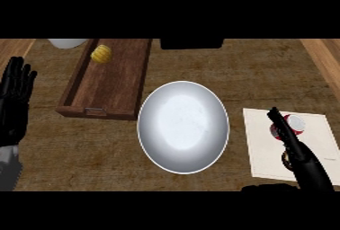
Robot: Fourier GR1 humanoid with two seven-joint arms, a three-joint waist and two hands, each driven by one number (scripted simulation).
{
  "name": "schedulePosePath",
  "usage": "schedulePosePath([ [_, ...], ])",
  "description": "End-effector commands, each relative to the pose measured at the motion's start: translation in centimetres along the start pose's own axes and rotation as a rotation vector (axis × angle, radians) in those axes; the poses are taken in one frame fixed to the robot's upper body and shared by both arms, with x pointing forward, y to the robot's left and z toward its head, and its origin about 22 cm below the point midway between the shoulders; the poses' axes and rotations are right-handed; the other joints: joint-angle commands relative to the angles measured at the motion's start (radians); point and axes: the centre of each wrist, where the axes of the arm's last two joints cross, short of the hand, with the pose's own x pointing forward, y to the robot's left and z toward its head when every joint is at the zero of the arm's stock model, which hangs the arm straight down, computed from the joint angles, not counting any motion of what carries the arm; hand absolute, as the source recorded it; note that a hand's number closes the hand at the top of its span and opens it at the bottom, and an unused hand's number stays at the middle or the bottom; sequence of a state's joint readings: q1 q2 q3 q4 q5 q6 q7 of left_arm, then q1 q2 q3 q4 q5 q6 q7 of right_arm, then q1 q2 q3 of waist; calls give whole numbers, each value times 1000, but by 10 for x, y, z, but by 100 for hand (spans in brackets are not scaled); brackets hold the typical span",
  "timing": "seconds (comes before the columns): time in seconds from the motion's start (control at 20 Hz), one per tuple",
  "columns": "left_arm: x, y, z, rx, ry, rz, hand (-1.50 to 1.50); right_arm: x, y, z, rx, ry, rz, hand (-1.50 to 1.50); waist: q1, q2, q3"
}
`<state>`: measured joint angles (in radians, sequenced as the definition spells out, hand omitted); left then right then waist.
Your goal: Pick the cupcake from the placemat and place it in the bowl
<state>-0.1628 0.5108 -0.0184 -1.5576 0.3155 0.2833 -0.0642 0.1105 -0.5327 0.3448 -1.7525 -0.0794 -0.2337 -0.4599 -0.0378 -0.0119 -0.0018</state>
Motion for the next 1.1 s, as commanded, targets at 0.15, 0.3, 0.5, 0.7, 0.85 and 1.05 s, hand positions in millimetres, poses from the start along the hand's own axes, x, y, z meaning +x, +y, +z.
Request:
schedulePosePath([
  [0.15,-1,12,-6,-5,23,55,0,44,-33,60,63,-54,264,-150,-2,4,0],
  [0.3,-11,11,6,-2,18,41,0,67,-67,50,58,17,422,-150,3,4,-1],
  [0.5,-12,16,0,9,32,47,0,107,-101,38,108,147,531,-150,-10,5,-3],
  [0.7,-7,8,1,-2,2,46,0,113,-119,39,308,337,688,-150,-1,6,-3],
  [0.85,-10,10,2,-11,7,42,0,126,-118,37,441,429,722,-150,1,7,-3],
  [1.05,-4,6,5,-27,15,51,0,140,-120,32,563,485,799,-150,9,5,0],
])
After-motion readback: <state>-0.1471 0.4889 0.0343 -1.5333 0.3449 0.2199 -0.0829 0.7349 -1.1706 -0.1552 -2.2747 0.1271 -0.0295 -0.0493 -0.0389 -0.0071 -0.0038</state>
